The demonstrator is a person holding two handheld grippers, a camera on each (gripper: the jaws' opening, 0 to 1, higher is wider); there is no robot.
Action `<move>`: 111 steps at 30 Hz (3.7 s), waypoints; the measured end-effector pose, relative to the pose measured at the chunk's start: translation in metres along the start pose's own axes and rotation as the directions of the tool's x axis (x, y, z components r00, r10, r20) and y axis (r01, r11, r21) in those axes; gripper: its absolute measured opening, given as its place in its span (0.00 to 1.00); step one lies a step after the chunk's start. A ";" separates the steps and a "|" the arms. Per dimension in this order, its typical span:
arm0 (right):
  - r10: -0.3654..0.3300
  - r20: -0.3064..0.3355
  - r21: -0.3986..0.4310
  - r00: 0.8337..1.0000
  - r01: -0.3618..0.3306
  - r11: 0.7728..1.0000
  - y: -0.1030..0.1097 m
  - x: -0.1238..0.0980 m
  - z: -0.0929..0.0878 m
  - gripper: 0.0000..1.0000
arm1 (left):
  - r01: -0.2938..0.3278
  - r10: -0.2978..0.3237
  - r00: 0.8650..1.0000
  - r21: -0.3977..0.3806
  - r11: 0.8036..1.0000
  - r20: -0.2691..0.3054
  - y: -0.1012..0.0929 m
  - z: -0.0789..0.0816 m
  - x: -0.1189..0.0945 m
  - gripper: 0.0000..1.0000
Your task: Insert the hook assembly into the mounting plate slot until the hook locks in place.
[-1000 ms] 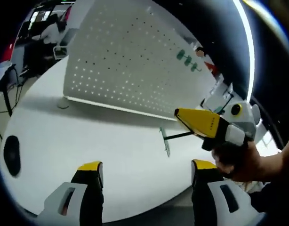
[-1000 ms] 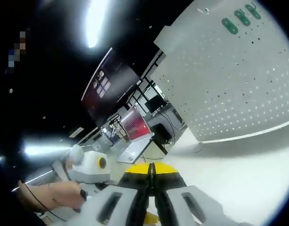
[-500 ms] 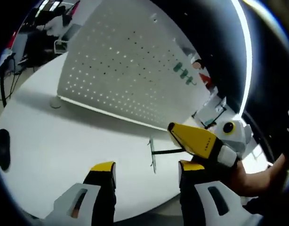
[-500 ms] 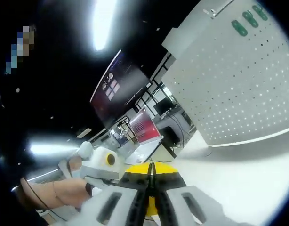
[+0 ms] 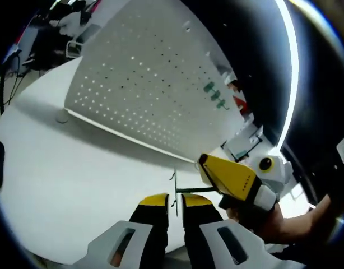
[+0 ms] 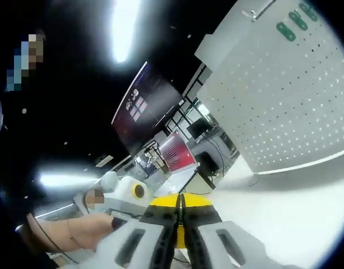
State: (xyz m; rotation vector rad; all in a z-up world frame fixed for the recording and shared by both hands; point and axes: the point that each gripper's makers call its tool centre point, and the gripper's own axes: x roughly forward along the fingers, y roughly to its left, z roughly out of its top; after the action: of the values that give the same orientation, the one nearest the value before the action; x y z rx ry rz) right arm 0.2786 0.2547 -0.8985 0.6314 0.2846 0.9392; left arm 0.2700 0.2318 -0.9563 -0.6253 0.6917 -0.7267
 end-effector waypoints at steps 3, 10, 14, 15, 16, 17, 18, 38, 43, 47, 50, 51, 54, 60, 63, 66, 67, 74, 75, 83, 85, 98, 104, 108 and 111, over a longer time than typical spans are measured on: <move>0.001 -0.002 0.000 1.000 -0.001 1.000 0.001 -0.001 -0.001 0.00 | 0.007 -0.007 1.000 -0.026 1.000 0.005 0.001 -0.001 0.000 0.04; -0.019 -0.011 -0.003 1.000 0.019 1.000 -0.001 -0.005 -0.004 0.00 | 0.000 0.000 1.000 -0.009 1.000 -0.012 -0.001 -0.007 0.000 0.01; -0.055 -0.044 -0.055 0.997 0.053 0.997 -0.002 -0.005 -0.004 0.00 | -0.020 0.020 1.000 0.018 1.000 -0.014 0.001 -0.005 0.000 0.01; -0.054 -0.035 -0.059 0.998 0.052 0.997 0.001 -0.005 0.001 0.03 | -0.030 0.030 1.000 0.027 0.999 -0.002 0.002 -0.002 0.000 0.01; -0.053 -0.038 -0.057 0.998 0.050 0.997 0.002 -0.006 0.005 0.06 | -0.052 0.052 0.999 0.041 0.998 0.004 0.006 0.001 -0.001 0.01; -0.054 -0.041 -0.056 0.998 0.052 0.997 0.002 -0.007 0.009 0.07 | -0.069 0.068 0.998 0.060 0.996 0.011 0.009 0.004 -0.002 0.01; -0.064 -0.037 -0.073 0.997 0.062 0.995 0.001 -0.009 0.014 0.07 | -0.083 0.082 0.996 0.080 0.993 0.016 0.011 0.007 -0.003 0.01; -0.143 -0.152 -0.055 0.978 0.137 0.989 -0.005 -0.023 0.007 0.12 | -0.155 0.130 0.988 0.443 0.883 0.087 -0.009 0.027 0.005 0.01; -0.147 -0.148 -0.040 0.978 0.142 0.989 -0.007 -0.022 0.007 0.12 | -0.177 0.134 0.983 0.496 0.850 0.122 -0.012 0.031 0.007 0.01; -0.152 -0.142 -0.041 0.978 0.147 0.988 -0.008 -0.022 0.008 0.12 | -0.188 0.125 0.981 0.541 0.820 0.151 -0.017 0.037 0.006 0.01; -0.147 -0.125 -0.054 0.981 0.141 0.989 -0.006 -0.021 0.011 0.10 | -0.190 0.120 0.979 0.547 0.815 0.162 -0.020 0.040 0.006 0.01; -0.149 -0.123 -0.057 0.981 0.143 0.988 -0.006 -0.020 0.011 0.10 | -0.198 0.124 0.978 0.560 0.805 0.168 -0.020 0.042 0.006 0.01; -0.143 -0.114 -0.067 0.983 0.136 0.988 -0.006 -0.018 0.014 0.09 | -0.205 0.123 0.976 0.569 0.796 0.179 -0.021 0.044 0.005 0.01; -0.128 -0.098 -0.129 0.987 0.115 0.985 0.000 -0.014 0.018 0.04 | -0.232 0.134 0.970 0.618 0.751 0.201 -0.026 0.049 0.002 0.01; -0.125 -0.082 -0.123 0.989 0.114 0.986 0.001 -0.012 0.021 0.02 | -0.238 0.138 0.969 0.632 0.737 0.204 -0.027 0.052 0.000 0.01; -0.134 -0.073 -0.154 0.988 0.122 0.981 0.004 -0.009 0.021 0.01 | -0.248 0.146 0.966 0.614 0.749 0.213 -0.025 0.055 -0.002 0.01; -0.143 -0.074 -0.160 0.987 0.129 0.979 0.004 -0.007 0.021 0.00 | -0.252 0.149 0.965 0.614 0.748 0.215 -0.024 0.055 -0.002 0.01; -0.183 -0.050 -0.153 0.982 0.174 0.973 0.003 -0.009 0.022 0.00 | -0.242 0.131 0.966 0.611 0.754 0.222 -0.023 0.056 -0.002 0.03; -0.185 -0.051 -0.154 0.981 0.176 0.972 0.002 -0.009 0.021 0.00 | -0.242 0.129 0.966 0.613 0.752 0.222 -0.023 0.056 -0.002 0.03; -0.199 -0.069 -0.184 0.978 0.183 0.966 -0.005 -0.014 0.025 0.00 | -0.204 0.088 0.974 0.638 0.743 0.210 -0.025 0.048 0.000 0.24; -0.204 -0.073 -0.217 0.976 0.184 0.959 -0.006 -0.015 0.027 0.00 | -0.199 0.080 0.974 0.637 0.745 0.210 -0.026 0.047 0.000 0.33; -0.220 -0.089 -0.324 0.971 0.181 0.928 -0.012 -0.018 0.035 0.00 | -0.144 0.030 0.980 0.604 0.784 0.194 -0.028 0.039 -0.004 0.87; -0.237 -0.079 -0.360 0.968 0.194 0.913 -0.018 -0.019 0.040 0.00 | -0.131 0.012 0.980 0.596 0.792 0.199 -0.032 0.038 -0.006 1.00; -0.262 -0.047 -0.380 0.964 0.225 0.897 -0.025 -0.020 0.047 0.00 | -0.122 0.004 0.980 0.584 0.802 0.198 -0.035 0.037 -0.007 1.00; -0.292 -0.003 -0.401 0.956 0.266 0.876 -0.032 -0.023 0.056 0.00 | -0.125 0.004 0.979 0.582 0.803 0.205 -0.036 0.039 -0.009 1.00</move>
State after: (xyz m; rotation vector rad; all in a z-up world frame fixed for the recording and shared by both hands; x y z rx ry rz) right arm 0.3140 0.2011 -0.8748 0.1763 0.2249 0.7086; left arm 0.2802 0.2277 -0.9040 -0.0858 0.2679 -0.7570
